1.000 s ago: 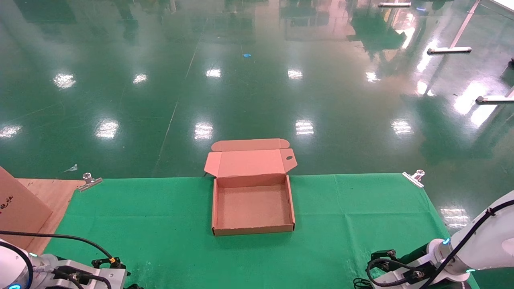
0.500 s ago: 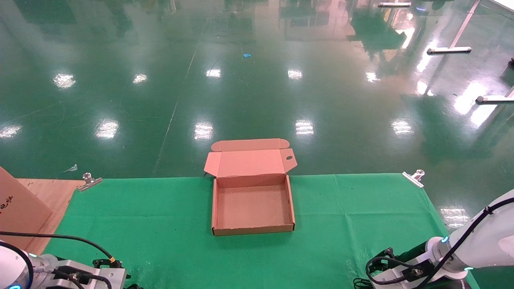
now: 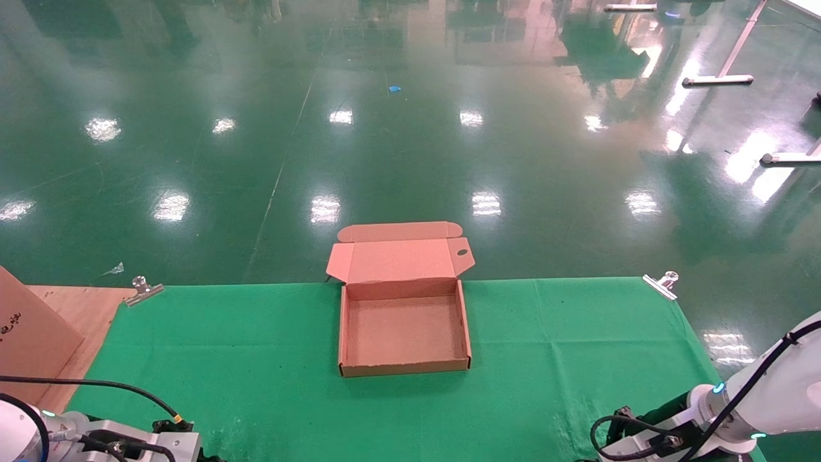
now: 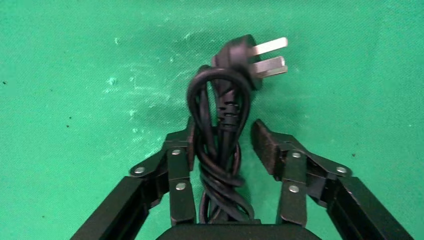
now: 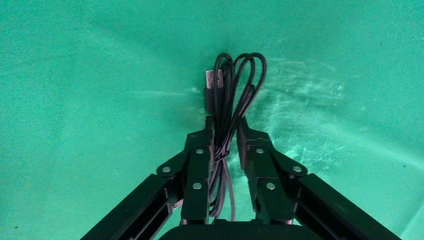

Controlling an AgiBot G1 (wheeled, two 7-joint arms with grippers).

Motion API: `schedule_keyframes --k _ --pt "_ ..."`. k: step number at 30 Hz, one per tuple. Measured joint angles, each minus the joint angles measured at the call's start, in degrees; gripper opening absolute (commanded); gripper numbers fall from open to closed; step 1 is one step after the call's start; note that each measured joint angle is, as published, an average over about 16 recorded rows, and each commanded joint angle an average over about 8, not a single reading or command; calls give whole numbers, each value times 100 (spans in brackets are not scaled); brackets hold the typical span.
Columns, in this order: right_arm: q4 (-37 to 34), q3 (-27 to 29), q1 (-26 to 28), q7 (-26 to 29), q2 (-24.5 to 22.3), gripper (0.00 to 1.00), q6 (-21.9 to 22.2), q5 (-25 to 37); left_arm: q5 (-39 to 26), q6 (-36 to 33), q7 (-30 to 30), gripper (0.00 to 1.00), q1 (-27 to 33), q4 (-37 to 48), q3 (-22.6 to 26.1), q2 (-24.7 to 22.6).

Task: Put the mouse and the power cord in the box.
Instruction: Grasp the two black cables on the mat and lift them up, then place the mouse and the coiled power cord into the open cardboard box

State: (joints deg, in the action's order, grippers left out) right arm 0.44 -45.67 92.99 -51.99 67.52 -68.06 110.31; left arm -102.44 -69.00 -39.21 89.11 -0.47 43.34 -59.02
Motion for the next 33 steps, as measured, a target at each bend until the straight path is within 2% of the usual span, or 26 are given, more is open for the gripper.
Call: schedule_keyframes --k 15,25,33 --pt "29 150 386 -23 -130 0 -339 -214 17 -473 -139 0 555 -144 -11 119" --pt "188 364 1126 68 -86 0 -718 -521 1 -796 -127 0 1245 -325 -3 35" --pt "288 505 1728 300 224 0 -825 -721 73 -853 -56 0 1825 -443 -60 -200"
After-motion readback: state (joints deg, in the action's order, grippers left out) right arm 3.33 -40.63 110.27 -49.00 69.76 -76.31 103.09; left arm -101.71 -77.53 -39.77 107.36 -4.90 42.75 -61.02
